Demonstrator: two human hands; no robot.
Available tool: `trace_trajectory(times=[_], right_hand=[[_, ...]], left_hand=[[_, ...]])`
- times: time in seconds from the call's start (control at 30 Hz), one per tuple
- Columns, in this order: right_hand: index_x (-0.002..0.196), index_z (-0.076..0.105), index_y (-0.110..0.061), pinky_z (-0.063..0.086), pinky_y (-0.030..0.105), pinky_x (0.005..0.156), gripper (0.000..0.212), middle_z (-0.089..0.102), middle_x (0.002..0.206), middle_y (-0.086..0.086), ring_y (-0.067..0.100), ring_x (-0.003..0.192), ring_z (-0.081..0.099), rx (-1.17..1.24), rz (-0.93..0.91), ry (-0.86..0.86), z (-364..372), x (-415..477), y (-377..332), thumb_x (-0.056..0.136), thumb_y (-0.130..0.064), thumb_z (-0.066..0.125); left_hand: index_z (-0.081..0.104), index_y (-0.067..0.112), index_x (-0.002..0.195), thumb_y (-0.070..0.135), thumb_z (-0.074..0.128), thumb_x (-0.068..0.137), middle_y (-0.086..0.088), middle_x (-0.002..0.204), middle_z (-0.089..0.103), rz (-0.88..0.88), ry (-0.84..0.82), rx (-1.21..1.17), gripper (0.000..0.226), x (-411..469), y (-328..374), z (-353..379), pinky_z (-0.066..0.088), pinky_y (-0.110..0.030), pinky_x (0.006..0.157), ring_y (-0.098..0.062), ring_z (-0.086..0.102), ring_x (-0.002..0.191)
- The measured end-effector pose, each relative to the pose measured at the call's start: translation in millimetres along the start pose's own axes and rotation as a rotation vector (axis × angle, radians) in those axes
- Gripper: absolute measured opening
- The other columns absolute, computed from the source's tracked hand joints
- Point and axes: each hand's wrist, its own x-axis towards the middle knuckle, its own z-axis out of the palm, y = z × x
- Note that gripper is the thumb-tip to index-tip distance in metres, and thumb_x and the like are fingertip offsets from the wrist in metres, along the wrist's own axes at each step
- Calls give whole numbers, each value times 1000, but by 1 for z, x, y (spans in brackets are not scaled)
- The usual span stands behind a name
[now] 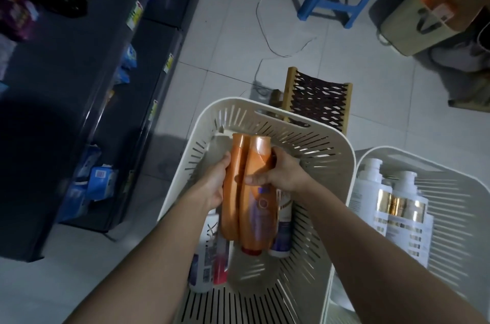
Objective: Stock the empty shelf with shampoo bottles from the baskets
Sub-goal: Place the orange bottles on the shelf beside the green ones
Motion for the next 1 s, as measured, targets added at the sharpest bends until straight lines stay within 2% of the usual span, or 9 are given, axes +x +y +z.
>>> trace_trajectory(times=[0.1,0.2,0.37,0.43,0.5,0.63,0.73,0.87,1.0], right_hand=[[129,43,-19,59,42,83,85,65,114,6,24,101,68,221,-20,42,4,-13,8,59,-11,92],[132,47,-25,60,43,77,99,66,116,7,25,95,70,393,-14,113,8,-23,14,46,-31,96],[131,51,-19,59,51,81,73,69,112,13,32,92,71,454,-101,110,4,-51,9,68,-10,87],[130,51,-21,59,53,83,69,69,111,12,35,95,71,429,-137,88,2,-65,6,72,-10,85],[132,52,-21,58,55,83,67,70,110,14,37,94,71,428,-159,69,-1,-80,3,74,-10,83],[129,51,-25,61,41,71,63,69,109,10,30,88,73,342,-245,0,-4,-114,-10,76,-12,82],[129,52,-22,61,40,68,66,70,106,13,29,83,73,278,-318,-37,1,-138,-22,73,-6,83],[122,54,-26,61,38,64,63,69,104,13,26,82,72,168,-433,-118,19,-167,-35,71,-4,84],[105,58,-33,62,44,69,57,73,97,11,26,82,73,16,-567,-192,49,-194,-47,65,-5,88]], left_hand=[[63,15,124,64,51,84,-18,111,71,6,-67,-51,64,-11,1,-1,48,-53,98,-34,68,104],[66,13,116,60,61,80,-18,105,73,22,-111,-89,60,-29,2,2,53,-49,89,-35,69,99],[64,12,108,50,65,81,-13,98,74,87,-136,-142,47,-69,-8,12,55,-40,78,-29,70,93],[63,16,102,46,64,84,-8,87,75,156,-82,-144,36,-85,-16,17,56,-32,63,-20,72,78],[64,17,107,47,63,85,-8,90,74,234,-12,-169,38,-103,-24,21,56,-27,56,-18,72,76],[58,20,120,59,54,86,-11,110,72,314,43,-270,51,-142,-45,15,56,-31,61,-24,71,95],[56,12,128,54,48,91,-16,115,70,365,91,-376,57,-172,-69,3,57,-37,73,-31,69,102],[62,14,113,36,52,94,-8,91,76,571,267,-459,31,-225,-104,-9,55,-45,83,-24,72,83],[64,18,105,28,55,94,-1,90,75,740,497,-417,17,-283,-144,-26,53,-31,74,-15,70,81]])
